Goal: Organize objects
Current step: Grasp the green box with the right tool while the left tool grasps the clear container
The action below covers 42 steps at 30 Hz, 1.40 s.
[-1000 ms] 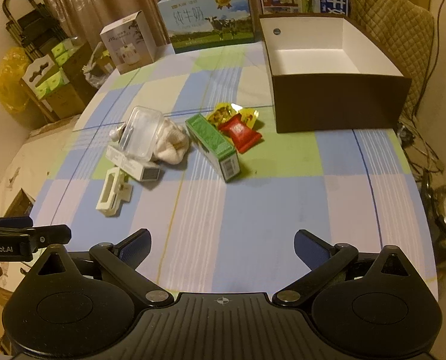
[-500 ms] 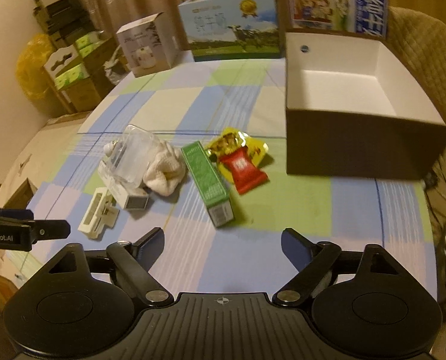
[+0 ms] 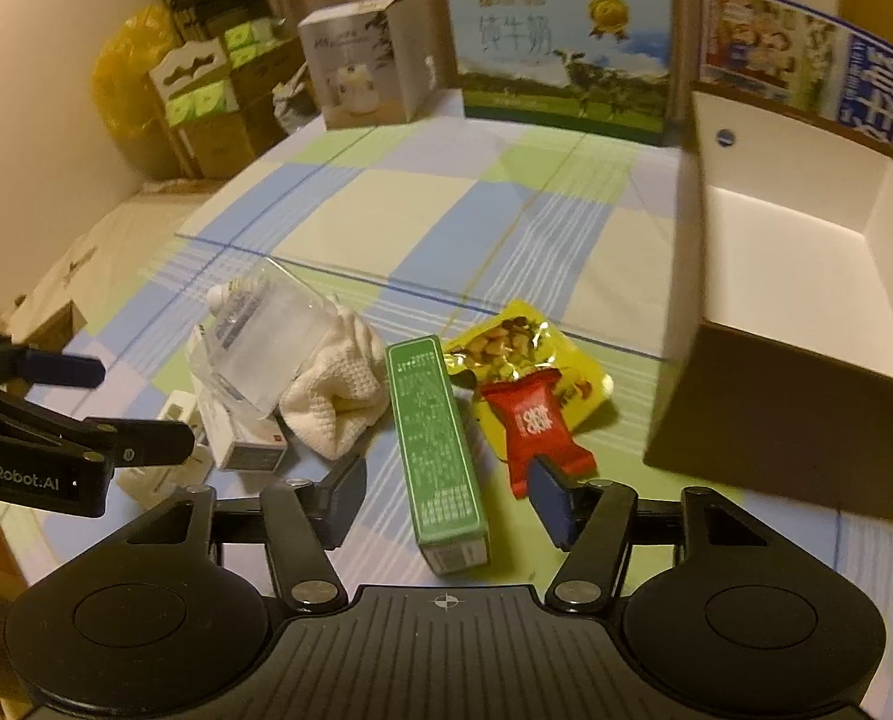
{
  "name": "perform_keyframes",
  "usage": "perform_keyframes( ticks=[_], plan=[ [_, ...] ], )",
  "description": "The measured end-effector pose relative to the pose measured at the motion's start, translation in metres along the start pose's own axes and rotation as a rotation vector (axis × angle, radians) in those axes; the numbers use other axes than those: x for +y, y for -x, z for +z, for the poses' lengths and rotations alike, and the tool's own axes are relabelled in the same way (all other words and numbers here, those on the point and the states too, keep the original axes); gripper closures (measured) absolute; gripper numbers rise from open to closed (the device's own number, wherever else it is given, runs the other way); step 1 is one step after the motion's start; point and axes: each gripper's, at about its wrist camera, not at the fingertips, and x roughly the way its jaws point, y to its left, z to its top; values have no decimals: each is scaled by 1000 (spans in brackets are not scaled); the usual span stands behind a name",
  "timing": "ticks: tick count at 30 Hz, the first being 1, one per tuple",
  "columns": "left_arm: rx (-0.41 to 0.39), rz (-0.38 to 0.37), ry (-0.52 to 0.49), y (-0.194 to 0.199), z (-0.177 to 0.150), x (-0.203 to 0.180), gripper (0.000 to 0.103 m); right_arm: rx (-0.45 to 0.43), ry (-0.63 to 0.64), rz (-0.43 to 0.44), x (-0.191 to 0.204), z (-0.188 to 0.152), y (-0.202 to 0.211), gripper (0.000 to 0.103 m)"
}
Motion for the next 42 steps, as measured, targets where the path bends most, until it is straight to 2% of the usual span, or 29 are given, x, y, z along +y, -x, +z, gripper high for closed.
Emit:
perform_keyframes(
  ticks=[13, 15, 16, 19, 23, 25, 33, 39, 42],
  plan=[
    [-2, 50, -74, -32, 25, -2, 13, 64, 79, 19, 5, 20, -52, 64],
    [5, 48, -84, -37, 28, -3, 13, 74, 87, 24, 5, 21, -58, 68],
    [7, 47, -89, -39, 29, -4, 13, 81, 91, 26, 5, 21, -60, 74],
    [5, 50, -115, -44, 32, -8, 15, 79, 97, 23, 2, 21, -61, 76],
    [4, 60, -137, -50, 37, -12, 23, 68, 49, 15, -5, 21, -50, 76],
    [2, 56, -145, -52, 39, -13, 30, 48, 28, 16, -8, 23, -40, 76],
    [-19, 75, -233, -62, 44, -29, 30, -15, -61, 7, -24, 23, 1, 76],
    [-18, 78, -251, -72, 49, -32, 45, -29, -128, -34, -41, 13, 25, 76],
    [-17, 78, -255, -75, 50, -31, 47, -28, -166, -60, -53, 5, 37, 76]
  ],
)
